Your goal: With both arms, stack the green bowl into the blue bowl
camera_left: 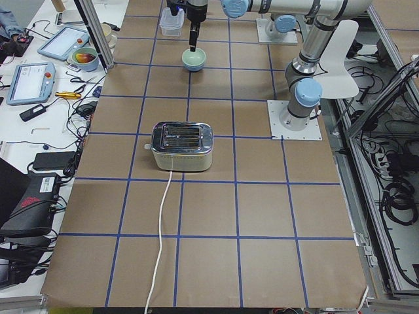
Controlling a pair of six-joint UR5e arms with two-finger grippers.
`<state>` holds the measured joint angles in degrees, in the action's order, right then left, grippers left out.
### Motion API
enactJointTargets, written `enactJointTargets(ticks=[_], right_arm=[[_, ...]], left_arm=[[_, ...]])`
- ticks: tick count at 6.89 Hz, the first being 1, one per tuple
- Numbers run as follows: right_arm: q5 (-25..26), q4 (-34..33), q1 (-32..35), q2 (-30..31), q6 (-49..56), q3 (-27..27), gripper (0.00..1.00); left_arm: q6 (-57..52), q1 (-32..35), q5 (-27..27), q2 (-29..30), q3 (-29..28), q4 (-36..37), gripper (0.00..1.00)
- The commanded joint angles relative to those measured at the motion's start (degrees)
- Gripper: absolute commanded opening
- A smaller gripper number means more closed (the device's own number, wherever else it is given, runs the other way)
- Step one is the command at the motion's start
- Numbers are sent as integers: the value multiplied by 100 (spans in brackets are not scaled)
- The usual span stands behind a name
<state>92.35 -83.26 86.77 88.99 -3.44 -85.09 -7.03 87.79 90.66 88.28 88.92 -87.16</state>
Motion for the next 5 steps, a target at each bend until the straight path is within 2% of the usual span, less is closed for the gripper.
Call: enactJointTargets(ticks=[1, 5], right_arm=[[-32, -23, 103, 4, 19, 1, 100], [-191, -32, 94, -4, 80, 1, 100]], left_arm=[[0, -78, -39, -4, -59, -64, 100], [9, -157, -31, 31, -138, -205, 100]])
